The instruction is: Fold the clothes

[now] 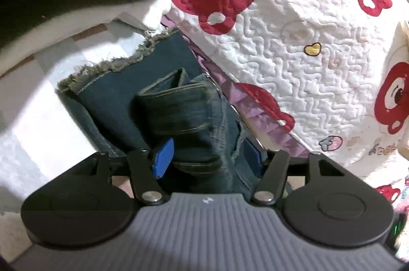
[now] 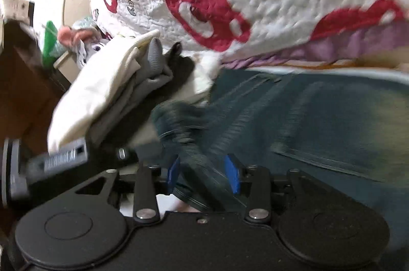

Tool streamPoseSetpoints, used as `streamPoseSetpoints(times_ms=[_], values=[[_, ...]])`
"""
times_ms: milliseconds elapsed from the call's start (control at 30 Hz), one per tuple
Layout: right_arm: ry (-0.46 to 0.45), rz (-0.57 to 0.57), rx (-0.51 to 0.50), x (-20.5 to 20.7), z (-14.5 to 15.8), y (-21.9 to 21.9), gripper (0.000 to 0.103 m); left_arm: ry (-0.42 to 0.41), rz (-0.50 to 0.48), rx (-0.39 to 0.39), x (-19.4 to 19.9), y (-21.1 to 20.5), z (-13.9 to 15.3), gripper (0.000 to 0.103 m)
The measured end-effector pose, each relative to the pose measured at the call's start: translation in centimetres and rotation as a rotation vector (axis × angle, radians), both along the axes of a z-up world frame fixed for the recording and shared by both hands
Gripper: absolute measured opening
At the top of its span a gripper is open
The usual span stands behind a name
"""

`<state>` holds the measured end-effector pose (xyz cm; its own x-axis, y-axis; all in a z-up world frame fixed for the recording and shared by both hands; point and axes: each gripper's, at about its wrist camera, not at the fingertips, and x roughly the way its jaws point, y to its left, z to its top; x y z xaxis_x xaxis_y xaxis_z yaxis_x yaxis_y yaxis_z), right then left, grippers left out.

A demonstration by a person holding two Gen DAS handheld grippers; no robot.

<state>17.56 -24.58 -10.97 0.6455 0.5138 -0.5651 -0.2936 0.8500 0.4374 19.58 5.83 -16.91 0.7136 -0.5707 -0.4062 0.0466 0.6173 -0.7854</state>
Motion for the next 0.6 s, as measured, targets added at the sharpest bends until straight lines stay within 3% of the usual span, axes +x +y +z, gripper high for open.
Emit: streamPoseSetpoints(times_ms=[100,300,433,600], values=[[-0.07,-0.065,-0.182,-3.9,0.1,-2.2,0.051,0.007,0.004,0.002,0.2,0.1,-0.3,0.065],[-0.134,-0.188,-0.583,-10.7,-1.7,-6.3,0.051,0.02,0.014,0.006,0.4,0.3,-1.1,0.066],[-0.094,-0.243,-0.71,-13.5,-2.7,-8.8,0.052,0.011,-0.005,0.047,0.5,-0.4,-0.9,0.068],[-0.095,-0.271,-0.811,-13.6,-3.8,-10.4,0.053,0.029,0.002,0.097,1.3,-1.9,-0.4,0.071]])
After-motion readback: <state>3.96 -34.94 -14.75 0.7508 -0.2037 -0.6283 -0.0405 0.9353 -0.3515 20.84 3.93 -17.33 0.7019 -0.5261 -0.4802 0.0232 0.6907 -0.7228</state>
